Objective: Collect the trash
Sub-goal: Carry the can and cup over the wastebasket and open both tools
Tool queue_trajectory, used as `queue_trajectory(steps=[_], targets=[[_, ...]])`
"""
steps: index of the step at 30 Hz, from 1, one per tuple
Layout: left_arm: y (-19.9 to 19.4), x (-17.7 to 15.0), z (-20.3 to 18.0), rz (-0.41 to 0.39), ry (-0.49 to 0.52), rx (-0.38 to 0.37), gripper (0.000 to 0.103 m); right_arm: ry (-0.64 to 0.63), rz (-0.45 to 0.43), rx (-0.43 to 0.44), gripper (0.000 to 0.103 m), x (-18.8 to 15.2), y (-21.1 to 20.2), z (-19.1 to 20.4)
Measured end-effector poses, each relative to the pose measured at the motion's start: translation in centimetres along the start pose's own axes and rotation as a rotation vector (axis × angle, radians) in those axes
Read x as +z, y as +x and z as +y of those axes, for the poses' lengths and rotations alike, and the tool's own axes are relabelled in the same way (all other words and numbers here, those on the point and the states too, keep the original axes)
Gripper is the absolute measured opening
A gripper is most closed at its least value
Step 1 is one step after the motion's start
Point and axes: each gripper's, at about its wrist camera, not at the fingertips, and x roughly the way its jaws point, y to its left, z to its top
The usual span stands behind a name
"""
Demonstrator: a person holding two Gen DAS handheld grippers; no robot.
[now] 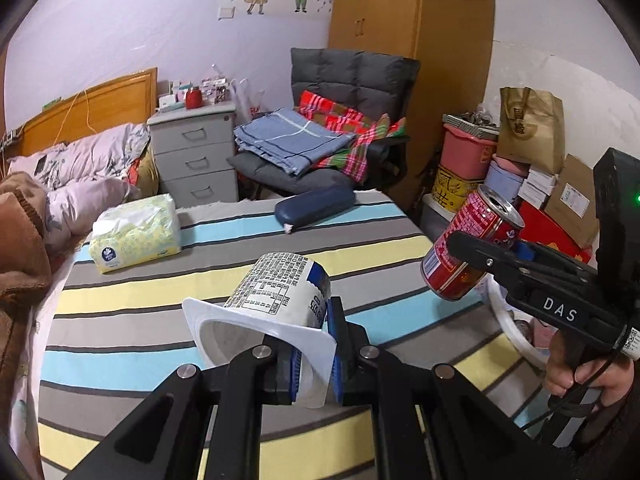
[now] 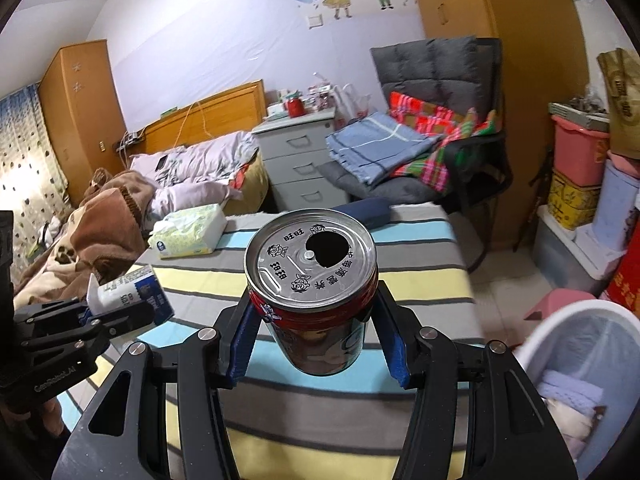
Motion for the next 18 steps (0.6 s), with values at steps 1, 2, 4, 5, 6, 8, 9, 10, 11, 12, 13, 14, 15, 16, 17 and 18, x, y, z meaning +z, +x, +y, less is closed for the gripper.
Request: queue_trajectory(steps=[1,2,4,5,6,8,9,10,11,12,13,14,15,16,17,18], targets=[[-0.2,0.0,-0.4,-0.001,0.001,-0.002,0.012,0.002,-0.004,-0.004,0.055,-0.1,-0.5,-0.3],[-0.5,0.0,-1.1,-0.005,0.006,-0.01,0.012,0.005,-0.008,-0.009,0.055,-0.1,-0.9,-0.6],[-1.0,0.0,-2.3,-0.011,0.018,-0.017,0.012,0.011,-0.018,-0.015,0.055,-0.3,-1.6,-1.2],[-1.3,0.1,-3.1,-0.018,0.027,-0.019,0.012,0.012,-0.021,-0.018,0.055,-0.4,-2.0,-1.4],[-1.5,0.1,-3.8,-0.022,0.034,-0.025,0.012,0.013,-0.024,-0.022,0.055,-0.5,-2.4,-1.7],[-1.9,0.2,-5.2,-0.03,0.046,-0.037,0.012,0.014,-0.032,-0.035,0.055,-0.7,-3.3,-2.5],[-2.0,0.3,-6.0,-0.033,0.055,-0.044,0.012,0.016,-0.035,-0.041,0.055,-0.8,-3.7,-2.9],[-2.1,0.3,-6.9,-0.032,0.065,-0.052,0.012,0.018,-0.038,-0.047,0.055,-0.9,-4.1,-3.3],[-2.1,0.4,-7.8,-0.034,0.073,-0.058,0.012,0.019,-0.041,-0.053,0.055,-1.0,-4.6,-3.6],[-2.1,0.4,-8.5,-0.037,0.08,-0.066,0.012,0.021,-0.042,-0.061,0.055,-1.1,-4.9,-4.0],[-2.1,0.5,-9.1,-0.037,0.086,-0.075,0.012,0.025,-0.043,-0.071,0.055,-1.3,-5.4,-4.6],[-2.1,0.5,-10.0,-0.037,0.092,-0.085,0.012,0.029,-0.046,-0.077,0.055,-1.4,-5.7,-5.0],[-2.0,0.6,-10.9,-0.04,0.098,-0.095,0.012,0.031,-0.048,-0.085,0.055,-1.5,-6.1,-5.4],[-1.9,0.6,-11.5,-0.038,0.104,-0.106,0.012,0.034,-0.051,-0.098,0.055,-1.6,-6.5,-5.9],[-1.8,0.6,-12.4,-0.037,0.11,-0.116,0.012,0.039,-0.055,-0.111,0.055,-1.7,-6.9,-6.4],[-1.7,0.6,-13.5,-0.038,0.119,-0.129,0.012,0.045,-0.056,-0.117,0.055,-1.9,-7.3,-6.8]])
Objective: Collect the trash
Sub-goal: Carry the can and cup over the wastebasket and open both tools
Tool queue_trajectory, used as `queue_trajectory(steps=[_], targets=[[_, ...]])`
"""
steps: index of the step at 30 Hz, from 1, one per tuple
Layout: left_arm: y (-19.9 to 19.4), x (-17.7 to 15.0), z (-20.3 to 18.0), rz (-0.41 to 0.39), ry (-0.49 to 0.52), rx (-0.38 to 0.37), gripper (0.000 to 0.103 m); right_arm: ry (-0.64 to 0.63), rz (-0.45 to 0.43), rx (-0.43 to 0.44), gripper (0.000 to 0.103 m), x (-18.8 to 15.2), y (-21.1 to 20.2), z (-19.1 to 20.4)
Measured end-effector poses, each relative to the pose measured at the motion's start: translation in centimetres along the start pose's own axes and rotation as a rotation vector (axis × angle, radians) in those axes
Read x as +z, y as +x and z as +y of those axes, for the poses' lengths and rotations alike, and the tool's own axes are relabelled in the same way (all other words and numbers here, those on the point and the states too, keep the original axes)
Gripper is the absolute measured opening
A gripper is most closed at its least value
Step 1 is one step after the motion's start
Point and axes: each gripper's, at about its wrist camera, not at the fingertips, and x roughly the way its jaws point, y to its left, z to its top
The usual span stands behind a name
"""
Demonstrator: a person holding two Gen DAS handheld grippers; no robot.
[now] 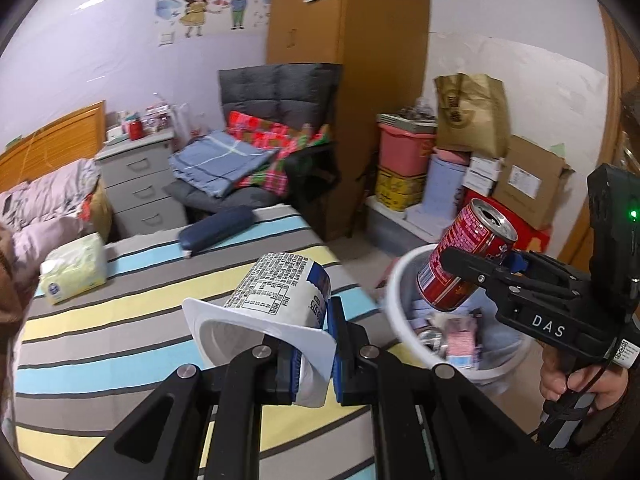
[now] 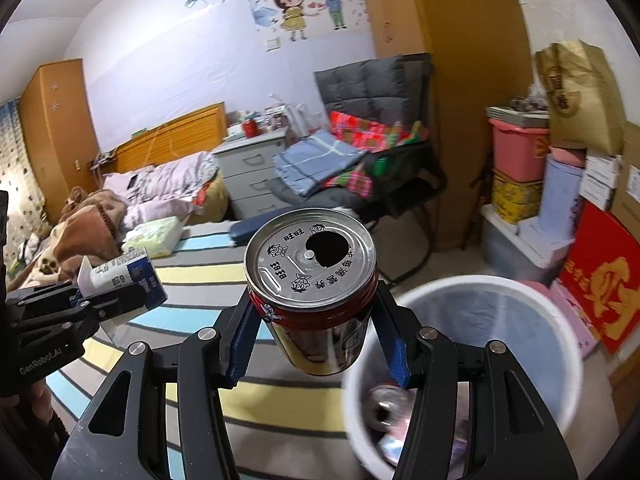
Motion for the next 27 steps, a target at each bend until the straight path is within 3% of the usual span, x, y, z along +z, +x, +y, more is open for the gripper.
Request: queue_trajectory(steps=[12,27], targets=[[3.6,0.5,-9.1,0.039,0.077,-0.146,0.012,0.081,0.006,-0.136,0.055,-1.3,-2.7,-6.0],[10.1,-0.2,-15.0,0.15,0.138,-0.223,0.012,0.126,0.148,-0.232,0.055,-4.1,-1.7,-11.1]])
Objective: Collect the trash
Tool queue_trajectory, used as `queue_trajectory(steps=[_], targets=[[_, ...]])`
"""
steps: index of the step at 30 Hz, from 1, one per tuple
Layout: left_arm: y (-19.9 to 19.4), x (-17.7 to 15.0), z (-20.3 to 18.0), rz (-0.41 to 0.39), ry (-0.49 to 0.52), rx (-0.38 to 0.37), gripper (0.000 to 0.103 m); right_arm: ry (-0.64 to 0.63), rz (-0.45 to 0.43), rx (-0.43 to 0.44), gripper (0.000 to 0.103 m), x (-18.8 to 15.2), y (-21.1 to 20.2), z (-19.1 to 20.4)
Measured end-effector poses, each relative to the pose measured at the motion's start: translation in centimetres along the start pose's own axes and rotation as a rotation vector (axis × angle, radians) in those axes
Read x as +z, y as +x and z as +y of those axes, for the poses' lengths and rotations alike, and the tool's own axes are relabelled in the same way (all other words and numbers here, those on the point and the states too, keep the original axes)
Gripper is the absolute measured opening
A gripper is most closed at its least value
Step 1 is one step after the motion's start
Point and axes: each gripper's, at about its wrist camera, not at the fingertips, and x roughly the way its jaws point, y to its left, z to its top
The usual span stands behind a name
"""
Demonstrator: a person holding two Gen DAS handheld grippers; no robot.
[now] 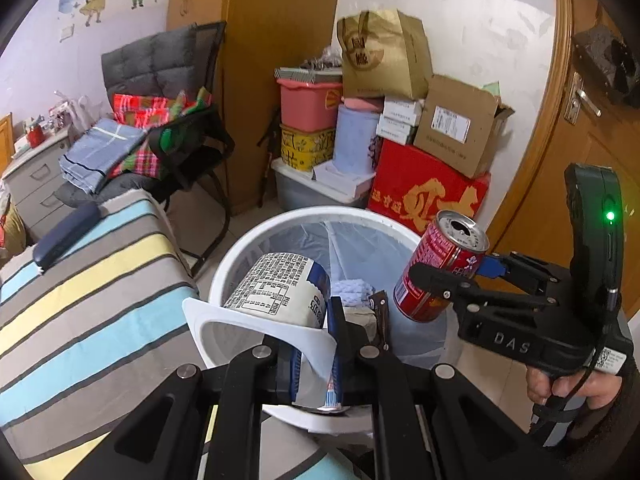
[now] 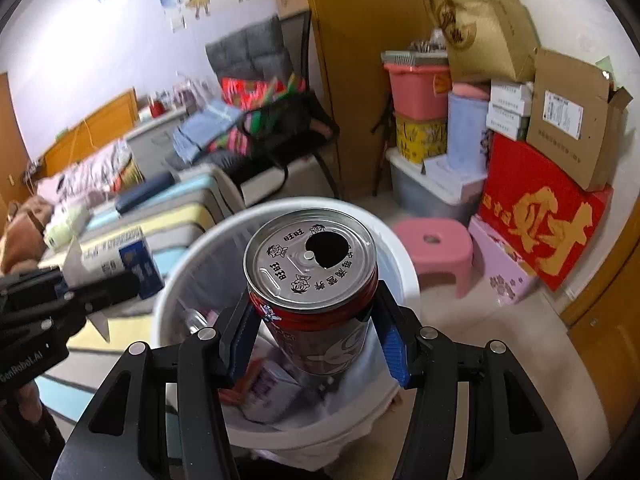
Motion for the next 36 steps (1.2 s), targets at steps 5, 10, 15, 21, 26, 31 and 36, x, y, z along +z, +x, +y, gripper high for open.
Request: queue_trajectory(steps=[5,10,15,21,26,31,36], targets=[[2.4,0.2,0.3,0.038,-0.021,-0.004,0.012,-0.012,0.053,-0.019,0.056,-0.2,1.4,-0.5],[3.8,0.5,0.6,0.058,-0.037,-0.01,0.013,-0.029,0.097,-0.026,0.056,-0.1,2.4,-0.8],[4.1,0.5,0.6,0.062,-0.038,-0.001,0.046,-0.038,0.105,-0.033,0.058,-0.2,2.5,-1.0],[3.5,0.4,0.8,0.051,-0.046,-0.006,0.046,-0.031,0.088,-0.031,0.065,0.0,2.0,-1.1],[2.1,0.3,0.9,0.026,-0.057,0.009,0.046,-0.001,0.05,-0.026,0.065,0.1,1.0,-1.1],[0.1,-0.3,0.9,-0.002,-0.067,0.029,0.047,-0.011,0.017,-0.019,0.065,-0.2,-0.1,0.0],[-2.5,-1.3,0.9,-0.044,-0.086,0.059,0.047,-0.009,-0.037,-0.022,0.065,-0.7,-1.9,1.0]])
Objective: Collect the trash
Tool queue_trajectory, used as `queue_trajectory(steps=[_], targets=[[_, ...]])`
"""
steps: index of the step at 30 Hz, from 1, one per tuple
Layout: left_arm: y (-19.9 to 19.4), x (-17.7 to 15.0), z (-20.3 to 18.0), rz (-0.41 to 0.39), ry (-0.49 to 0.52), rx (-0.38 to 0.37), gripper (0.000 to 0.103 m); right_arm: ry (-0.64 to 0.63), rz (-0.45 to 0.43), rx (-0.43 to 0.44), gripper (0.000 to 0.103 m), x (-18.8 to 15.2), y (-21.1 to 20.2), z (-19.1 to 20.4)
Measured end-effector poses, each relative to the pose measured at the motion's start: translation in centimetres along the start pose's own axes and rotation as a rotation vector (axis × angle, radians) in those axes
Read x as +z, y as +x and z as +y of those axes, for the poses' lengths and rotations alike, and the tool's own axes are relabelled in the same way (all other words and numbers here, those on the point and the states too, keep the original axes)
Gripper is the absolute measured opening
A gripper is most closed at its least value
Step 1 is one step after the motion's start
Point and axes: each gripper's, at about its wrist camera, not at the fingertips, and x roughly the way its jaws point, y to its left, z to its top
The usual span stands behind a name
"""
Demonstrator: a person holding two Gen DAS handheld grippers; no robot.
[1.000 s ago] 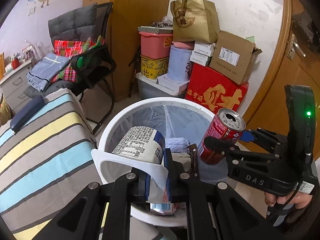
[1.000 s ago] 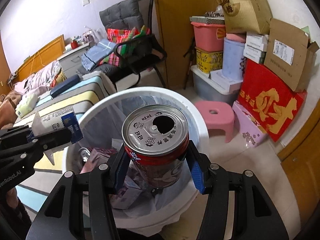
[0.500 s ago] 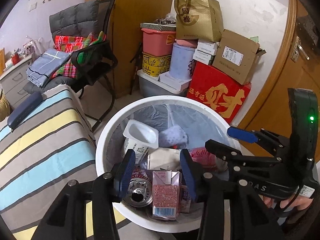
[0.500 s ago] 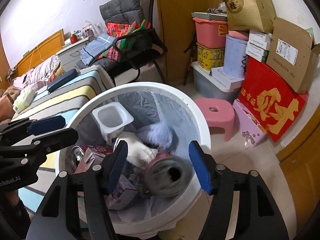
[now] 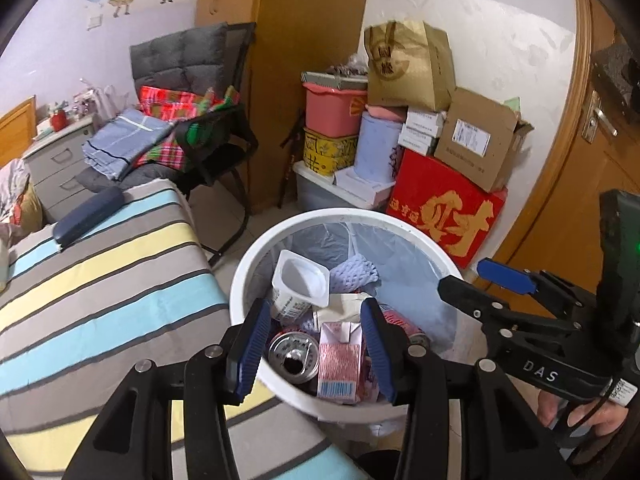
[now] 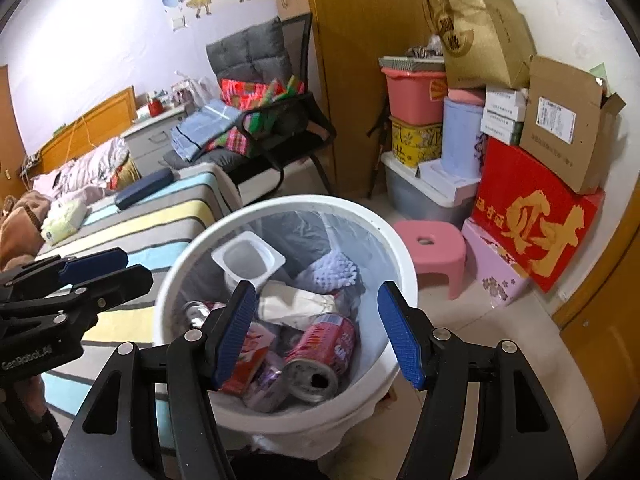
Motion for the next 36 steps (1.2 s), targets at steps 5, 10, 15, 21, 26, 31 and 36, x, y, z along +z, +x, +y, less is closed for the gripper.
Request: queue_trajectory(steps=[5,10,15,21,26,31,36], targets=[[-3.4,-1.9,0.0,-0.065,-0.013,0.06,0.047,0.004,-0.089,-0.005,0.065,-1.3,-2.6,1.0],[-6.4,-4.5,-0.7,-0.121,0.004,0.183,0.047,0.008,-0.138,-0.01,0.065,-2.8,-4.1,2.3],[-8.8,-6.8,-1.3,-0.16,-0.005,0.233,0.048,-0.018,-0.182,-0.013,0.065,-3.9,-5.6,3.8],[-10.7,-9.0,-1.7,-0.199,-0.015,0.27,0.067,0.008,-0.203,-0.016,0.065,-5.0,-6.6,4.1],[-11.2,-10.2,-1.9,-0.191,-0.035,0.27,0.067,0.02,-0.198,-0.049,0.065,-6.1,-6.6,4.6],[-11.2,-10.8,-1.8,-0.179,-0.044,0.291,0.067,0.007,-0.194,-0.051,0.065,-6.8,-6.6,5.0],[-11.1,-11.0,-1.7,-0.171,-0.045,0.3,0.067,0.01,-0.2,-0.045,0.065,-7.1,-6.9,5.3]])
